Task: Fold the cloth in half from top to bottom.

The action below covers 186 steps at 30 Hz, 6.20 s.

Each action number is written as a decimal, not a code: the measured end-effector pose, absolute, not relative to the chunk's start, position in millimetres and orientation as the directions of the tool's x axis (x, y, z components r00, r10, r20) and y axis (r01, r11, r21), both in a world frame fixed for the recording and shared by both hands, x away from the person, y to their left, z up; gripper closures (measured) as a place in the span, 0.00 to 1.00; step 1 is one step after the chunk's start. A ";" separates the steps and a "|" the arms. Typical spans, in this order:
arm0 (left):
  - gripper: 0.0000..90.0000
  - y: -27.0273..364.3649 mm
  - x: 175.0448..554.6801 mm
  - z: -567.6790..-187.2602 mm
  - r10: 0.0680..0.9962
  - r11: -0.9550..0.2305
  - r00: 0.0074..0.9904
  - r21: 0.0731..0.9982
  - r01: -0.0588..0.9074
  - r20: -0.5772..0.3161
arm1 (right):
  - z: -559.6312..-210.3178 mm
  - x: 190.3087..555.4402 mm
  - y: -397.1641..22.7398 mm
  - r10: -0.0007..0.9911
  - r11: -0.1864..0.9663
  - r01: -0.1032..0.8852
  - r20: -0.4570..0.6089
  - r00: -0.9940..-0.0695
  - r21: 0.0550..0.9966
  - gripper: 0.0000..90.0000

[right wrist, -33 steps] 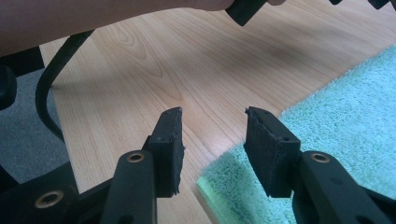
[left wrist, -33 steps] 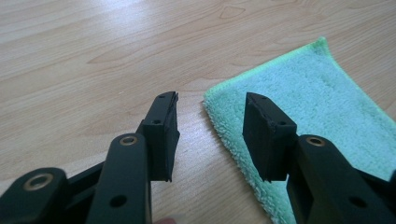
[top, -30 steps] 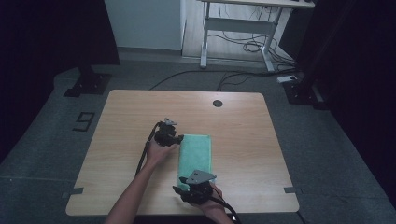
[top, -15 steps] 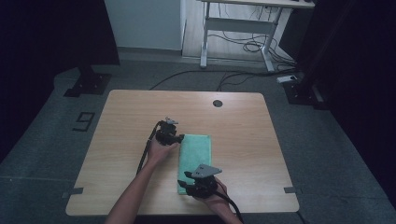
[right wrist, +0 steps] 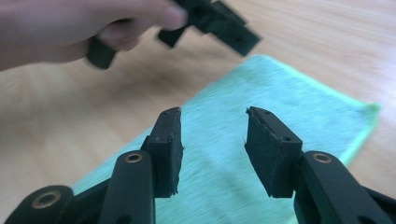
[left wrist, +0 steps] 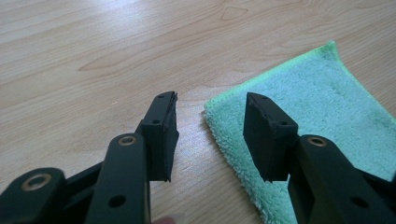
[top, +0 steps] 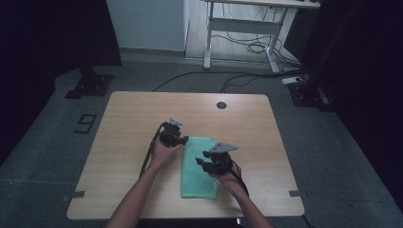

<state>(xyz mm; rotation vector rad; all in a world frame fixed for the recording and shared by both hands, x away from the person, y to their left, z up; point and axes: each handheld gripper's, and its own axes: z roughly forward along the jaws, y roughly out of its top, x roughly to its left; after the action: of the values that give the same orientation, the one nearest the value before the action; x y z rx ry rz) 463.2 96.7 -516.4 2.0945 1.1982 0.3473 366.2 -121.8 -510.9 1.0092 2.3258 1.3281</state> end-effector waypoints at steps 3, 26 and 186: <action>0.59 97.6 463.1 -515.8 0.837 -0.330 0.537 0.683 0.652 -0.108 | -508.6 377.8 -126.2 0.708 0.321 0.447 0.102 -0.699 0.835 0.60; 0.58 91.8 467.5 -523.5 0.827 -0.342 0.550 0.673 0.655 -0.116 | -522.8 439.6 -148.8 0.800 0.249 0.542 0.144 -0.582 0.803 0.59; 0.96 104.0 421.5 -470.5 0.738 -0.345 0.671 0.813 0.470 -0.075 | -488.4 427.6 -149.5 0.684 0.295 0.382 0.085 -0.724 0.876 0.91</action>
<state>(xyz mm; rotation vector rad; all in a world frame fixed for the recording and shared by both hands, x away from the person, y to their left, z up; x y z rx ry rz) 421.5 104.0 -470.5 2.0070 0.9343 0.3862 427.6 -149.5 -488.4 0.9670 2.2633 1.3991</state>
